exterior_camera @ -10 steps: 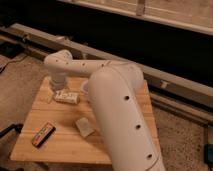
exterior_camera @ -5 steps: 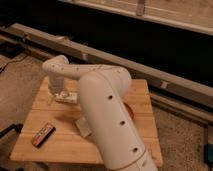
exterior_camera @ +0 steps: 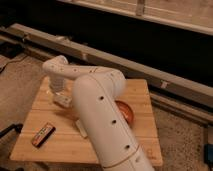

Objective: Place the bottle in the ceramic bowl

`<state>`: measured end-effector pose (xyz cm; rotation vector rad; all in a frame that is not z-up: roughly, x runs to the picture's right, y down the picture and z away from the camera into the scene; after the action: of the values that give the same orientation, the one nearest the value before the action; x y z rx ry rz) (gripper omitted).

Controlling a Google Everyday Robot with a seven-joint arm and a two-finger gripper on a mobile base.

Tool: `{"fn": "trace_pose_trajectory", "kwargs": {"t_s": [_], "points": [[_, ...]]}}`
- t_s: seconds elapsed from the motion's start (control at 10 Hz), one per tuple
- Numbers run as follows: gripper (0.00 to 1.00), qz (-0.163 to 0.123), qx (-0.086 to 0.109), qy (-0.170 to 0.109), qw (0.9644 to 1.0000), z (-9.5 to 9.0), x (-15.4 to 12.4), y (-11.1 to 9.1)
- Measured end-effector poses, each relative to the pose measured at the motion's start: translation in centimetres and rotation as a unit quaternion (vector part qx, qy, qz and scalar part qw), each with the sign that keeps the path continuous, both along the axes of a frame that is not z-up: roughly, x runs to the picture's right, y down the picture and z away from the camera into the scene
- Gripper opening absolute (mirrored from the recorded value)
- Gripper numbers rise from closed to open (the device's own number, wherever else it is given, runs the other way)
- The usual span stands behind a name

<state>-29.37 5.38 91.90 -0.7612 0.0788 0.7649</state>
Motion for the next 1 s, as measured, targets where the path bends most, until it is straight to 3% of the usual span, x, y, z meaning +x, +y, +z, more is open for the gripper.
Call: {"fn": "trace_pose_trajectory", "kwargs": {"t_s": [0.5,0.7,1.0], "points": [[0.8,-0.002,-0.006,0.003,1.0,1.2,-0.4,0.8],[0.8,-0.009,-0.024,-0.003,0.9997,0.2,-1.1,2.4],[0.8,-0.005,-0.041,-0.008,0.9991,-1.2,-1.3,3.4]]}}
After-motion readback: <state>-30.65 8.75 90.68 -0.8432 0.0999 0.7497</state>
